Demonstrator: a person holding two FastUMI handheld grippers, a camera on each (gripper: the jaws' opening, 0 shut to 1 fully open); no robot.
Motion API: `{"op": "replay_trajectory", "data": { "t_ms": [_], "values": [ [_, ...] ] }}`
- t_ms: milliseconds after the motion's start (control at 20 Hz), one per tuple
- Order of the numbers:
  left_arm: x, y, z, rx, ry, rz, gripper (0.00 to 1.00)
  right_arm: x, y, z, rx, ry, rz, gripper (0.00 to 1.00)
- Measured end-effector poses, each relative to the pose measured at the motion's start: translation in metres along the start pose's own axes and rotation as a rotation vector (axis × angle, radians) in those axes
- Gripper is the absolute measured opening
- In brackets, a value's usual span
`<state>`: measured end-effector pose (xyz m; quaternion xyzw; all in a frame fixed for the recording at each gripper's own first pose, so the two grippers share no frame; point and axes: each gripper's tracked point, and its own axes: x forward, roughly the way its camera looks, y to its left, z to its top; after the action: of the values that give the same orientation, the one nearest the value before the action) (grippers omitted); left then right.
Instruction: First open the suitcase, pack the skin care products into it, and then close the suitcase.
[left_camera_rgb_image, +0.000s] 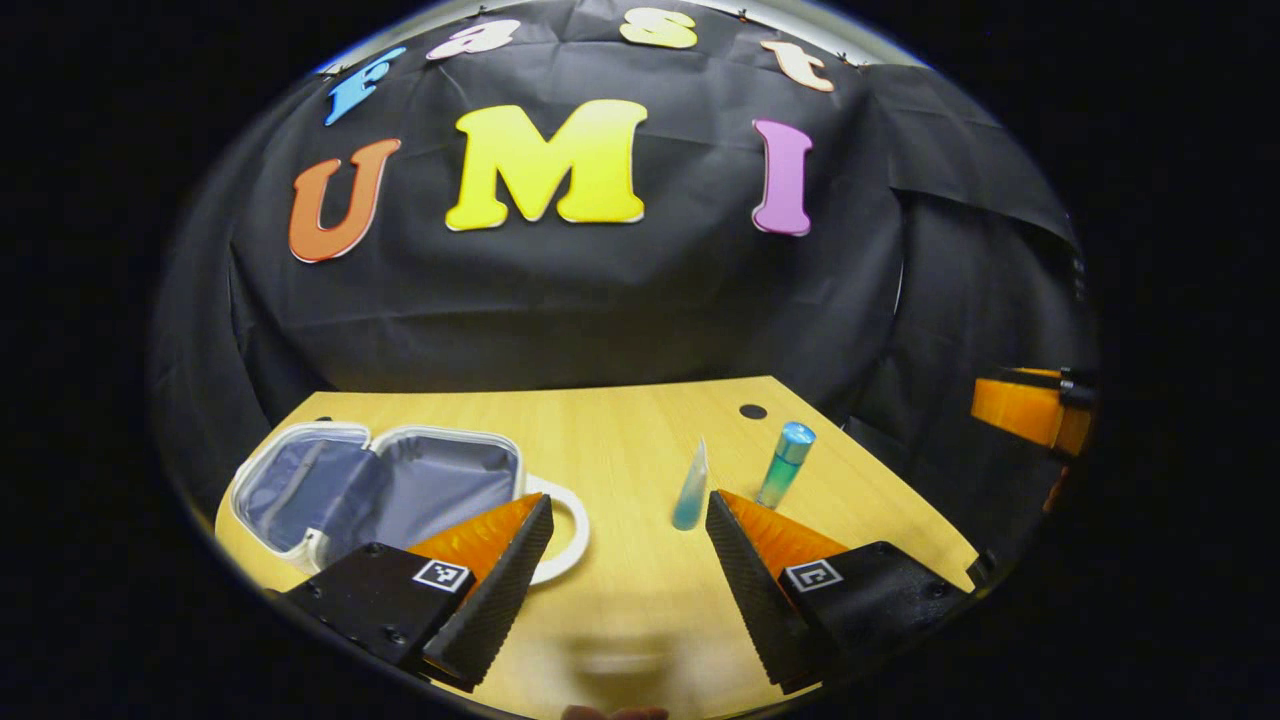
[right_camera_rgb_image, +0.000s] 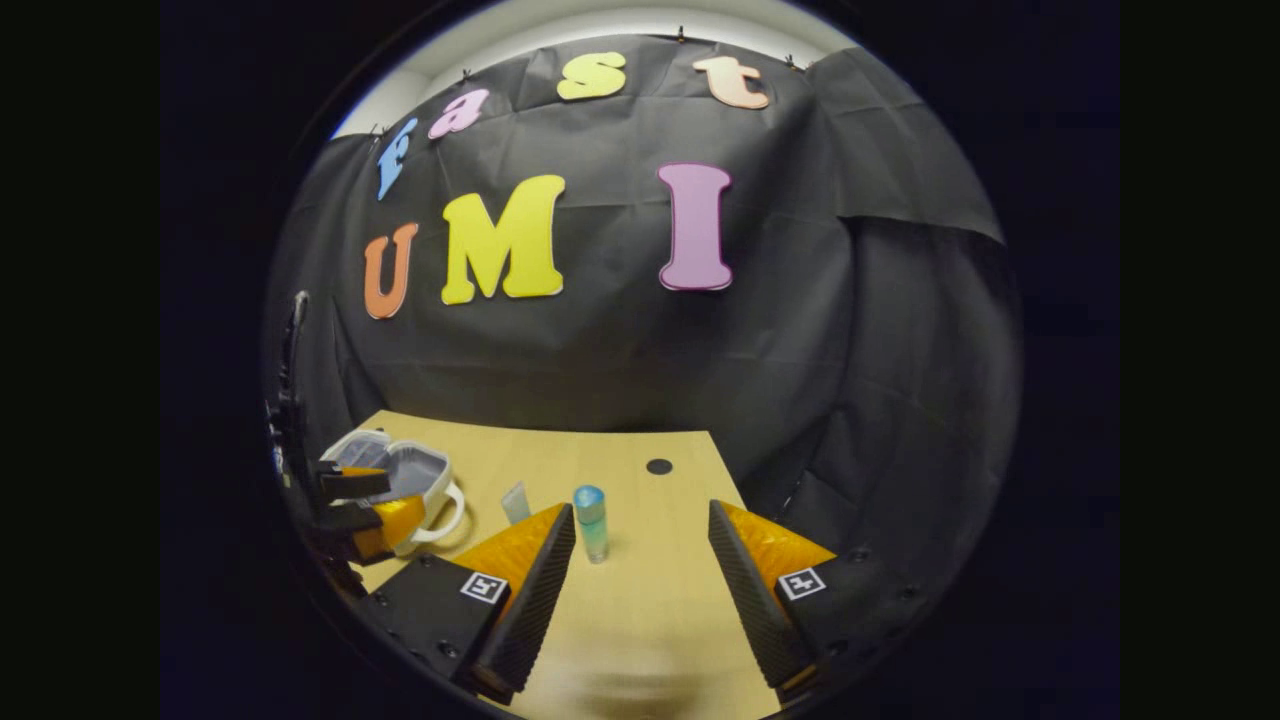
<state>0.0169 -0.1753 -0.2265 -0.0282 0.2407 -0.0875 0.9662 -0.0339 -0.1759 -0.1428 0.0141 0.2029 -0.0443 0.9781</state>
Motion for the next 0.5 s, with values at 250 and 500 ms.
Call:
{"op": "replay_trajectory", "data": {
  "t_ms": [250,500],
  "values": [
    [0.059,-0.031,-0.035,0.021,0.043,-0.023,0.98,0.009,-0.025,-0.014,-0.053,0.042,-0.005,0.77],
    [0.112,-0.030,-0.059,0.026,0.080,-0.003,0.98,0.011,-0.042,-0.029,-0.069,0.088,-0.003,0.79]
  ]
}}
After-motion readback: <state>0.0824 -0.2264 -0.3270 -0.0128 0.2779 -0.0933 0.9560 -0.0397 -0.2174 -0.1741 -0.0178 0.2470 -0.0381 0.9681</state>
